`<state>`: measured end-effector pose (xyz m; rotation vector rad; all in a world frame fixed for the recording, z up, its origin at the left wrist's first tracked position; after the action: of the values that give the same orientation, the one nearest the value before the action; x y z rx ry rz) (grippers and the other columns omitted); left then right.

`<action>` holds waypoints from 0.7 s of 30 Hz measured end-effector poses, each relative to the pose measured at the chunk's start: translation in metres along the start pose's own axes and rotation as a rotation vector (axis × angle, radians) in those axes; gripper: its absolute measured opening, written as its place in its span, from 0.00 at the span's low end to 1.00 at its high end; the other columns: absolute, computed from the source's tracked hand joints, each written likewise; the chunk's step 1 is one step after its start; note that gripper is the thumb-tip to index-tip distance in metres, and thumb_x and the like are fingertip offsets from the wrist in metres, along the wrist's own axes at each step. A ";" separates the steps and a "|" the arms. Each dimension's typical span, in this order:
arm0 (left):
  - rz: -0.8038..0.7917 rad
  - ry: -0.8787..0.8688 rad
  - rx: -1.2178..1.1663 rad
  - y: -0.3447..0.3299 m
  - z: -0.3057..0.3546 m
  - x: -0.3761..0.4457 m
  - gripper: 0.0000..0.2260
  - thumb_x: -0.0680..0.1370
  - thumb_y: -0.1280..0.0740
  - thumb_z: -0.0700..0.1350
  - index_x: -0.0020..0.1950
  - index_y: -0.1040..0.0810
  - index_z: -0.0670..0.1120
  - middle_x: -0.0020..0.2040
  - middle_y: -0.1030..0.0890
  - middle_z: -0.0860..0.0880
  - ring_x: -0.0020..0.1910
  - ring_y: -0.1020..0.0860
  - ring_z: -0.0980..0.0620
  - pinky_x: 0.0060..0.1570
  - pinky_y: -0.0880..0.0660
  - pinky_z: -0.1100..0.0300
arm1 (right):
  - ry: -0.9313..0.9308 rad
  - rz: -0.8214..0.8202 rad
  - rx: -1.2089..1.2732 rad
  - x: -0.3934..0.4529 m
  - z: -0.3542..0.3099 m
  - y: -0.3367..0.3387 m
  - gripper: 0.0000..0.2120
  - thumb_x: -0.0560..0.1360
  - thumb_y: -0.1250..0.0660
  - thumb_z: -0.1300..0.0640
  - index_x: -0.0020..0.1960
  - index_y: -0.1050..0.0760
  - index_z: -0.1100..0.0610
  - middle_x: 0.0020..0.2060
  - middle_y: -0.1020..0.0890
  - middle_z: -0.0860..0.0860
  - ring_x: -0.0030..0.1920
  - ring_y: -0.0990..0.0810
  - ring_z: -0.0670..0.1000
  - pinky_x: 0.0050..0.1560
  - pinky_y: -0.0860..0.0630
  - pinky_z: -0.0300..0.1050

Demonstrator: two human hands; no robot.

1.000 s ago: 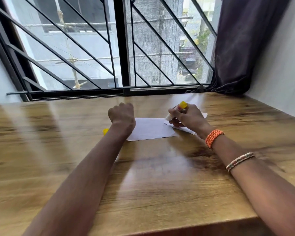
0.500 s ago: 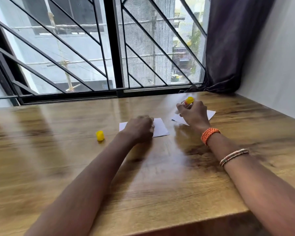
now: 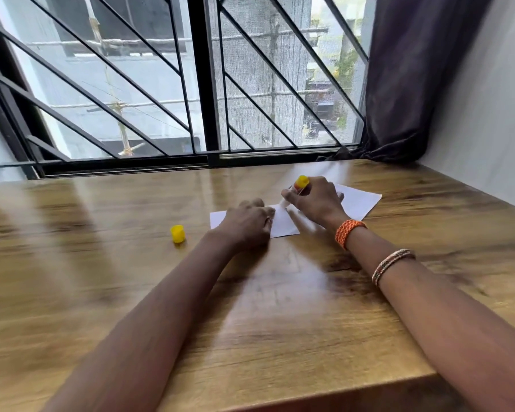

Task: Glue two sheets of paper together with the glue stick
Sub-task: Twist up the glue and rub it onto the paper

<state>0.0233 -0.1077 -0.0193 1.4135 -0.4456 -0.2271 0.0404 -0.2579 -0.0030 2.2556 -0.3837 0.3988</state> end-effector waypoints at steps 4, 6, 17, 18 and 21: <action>0.003 0.018 -0.024 -0.001 -0.001 0.002 0.17 0.79 0.45 0.48 0.65 0.27 0.49 0.64 0.28 0.45 0.65 0.31 0.43 0.60 0.32 0.48 | 0.022 -0.002 0.012 0.004 0.000 -0.005 0.15 0.72 0.31 0.44 0.41 0.19 0.57 0.41 0.17 0.53 0.47 0.21 0.54 0.44 0.32 0.42; 0.007 0.027 -0.034 -0.002 -0.001 0.002 0.16 0.79 0.45 0.48 0.63 0.26 0.49 0.63 0.27 0.45 0.64 0.31 0.43 0.58 0.32 0.48 | 0.027 0.009 0.018 0.003 -0.002 -0.003 0.14 0.72 0.30 0.46 0.39 0.20 0.57 0.37 0.19 0.51 0.41 0.24 0.51 0.33 0.41 0.35; 0.002 0.049 -0.041 -0.003 0.000 0.000 0.18 0.80 0.47 0.49 0.68 0.30 0.50 0.68 0.30 0.46 0.67 0.33 0.43 0.62 0.34 0.47 | -0.047 0.021 0.049 -0.008 -0.006 0.005 0.17 0.69 0.32 0.47 0.27 0.31 0.54 0.29 0.23 0.49 0.39 0.24 0.54 0.46 0.42 0.48; 0.002 0.050 -0.041 -0.003 0.000 0.000 0.18 0.80 0.47 0.49 0.69 0.31 0.50 0.68 0.30 0.46 0.67 0.33 0.43 0.62 0.35 0.47 | -0.051 0.018 0.061 -0.010 -0.007 0.006 0.18 0.69 0.32 0.47 0.27 0.32 0.55 0.28 0.24 0.49 0.39 0.25 0.54 0.46 0.41 0.49; 0.009 0.051 -0.043 -0.003 -0.001 -0.001 0.18 0.80 0.47 0.49 0.70 0.31 0.51 0.68 0.30 0.47 0.68 0.33 0.44 0.63 0.35 0.48 | -0.052 0.008 0.101 -0.016 -0.007 0.011 0.18 0.63 0.36 0.45 0.28 0.28 0.60 0.29 0.21 0.56 0.38 0.24 0.57 0.46 0.39 0.50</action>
<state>0.0234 -0.1074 -0.0223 1.3715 -0.4028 -0.1914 0.0209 -0.2574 0.0024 2.3670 -0.4075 0.3714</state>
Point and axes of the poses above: each hand's wrist, its own x-axis towards the middle knuckle, its own y-axis out of the back of the hand, z = x × y, the point moved 4 cm from there along x, towards the middle knuckle
